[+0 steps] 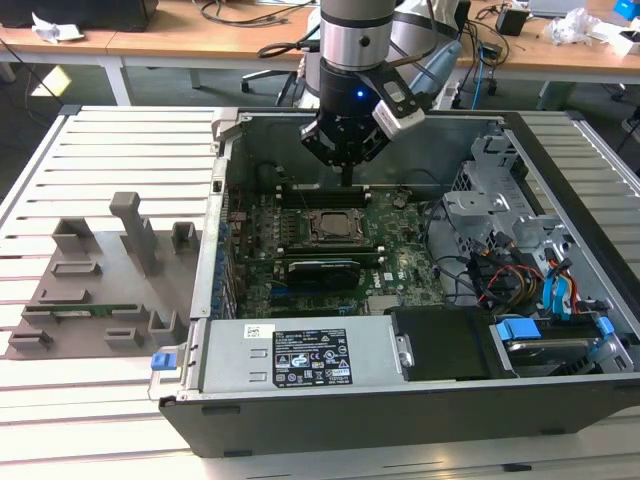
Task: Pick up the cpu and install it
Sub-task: 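Install the first cpu locking lever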
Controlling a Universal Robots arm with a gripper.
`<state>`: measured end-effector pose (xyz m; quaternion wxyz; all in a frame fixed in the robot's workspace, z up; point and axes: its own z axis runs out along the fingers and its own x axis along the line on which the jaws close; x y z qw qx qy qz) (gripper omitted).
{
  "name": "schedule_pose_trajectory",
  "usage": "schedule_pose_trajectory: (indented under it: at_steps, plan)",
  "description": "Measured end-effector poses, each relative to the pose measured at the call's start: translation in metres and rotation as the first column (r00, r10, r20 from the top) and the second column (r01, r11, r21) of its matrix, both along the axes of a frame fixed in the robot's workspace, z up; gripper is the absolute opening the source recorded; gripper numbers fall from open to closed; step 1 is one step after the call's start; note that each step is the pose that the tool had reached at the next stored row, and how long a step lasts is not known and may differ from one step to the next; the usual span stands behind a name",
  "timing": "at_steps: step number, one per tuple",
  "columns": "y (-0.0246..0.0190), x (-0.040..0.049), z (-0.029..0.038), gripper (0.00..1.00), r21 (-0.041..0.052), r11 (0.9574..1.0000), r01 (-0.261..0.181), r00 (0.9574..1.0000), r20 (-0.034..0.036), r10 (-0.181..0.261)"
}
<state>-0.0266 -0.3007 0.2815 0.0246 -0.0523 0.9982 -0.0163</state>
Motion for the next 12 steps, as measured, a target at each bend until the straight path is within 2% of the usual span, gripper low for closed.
schedule_pose_trajectory:
  at_steps: [4, 12]
  plan:
    - [0.0, -0.0067, 0.0, 0.11, -0.0003, 1.0, 0.0, 1.0, 0.0, 0.0]
    - [0.0, -0.0301, -0.0001, 0.11, -0.0002, 1.0, 0.0, 1.0, 0.0002, 0.0]
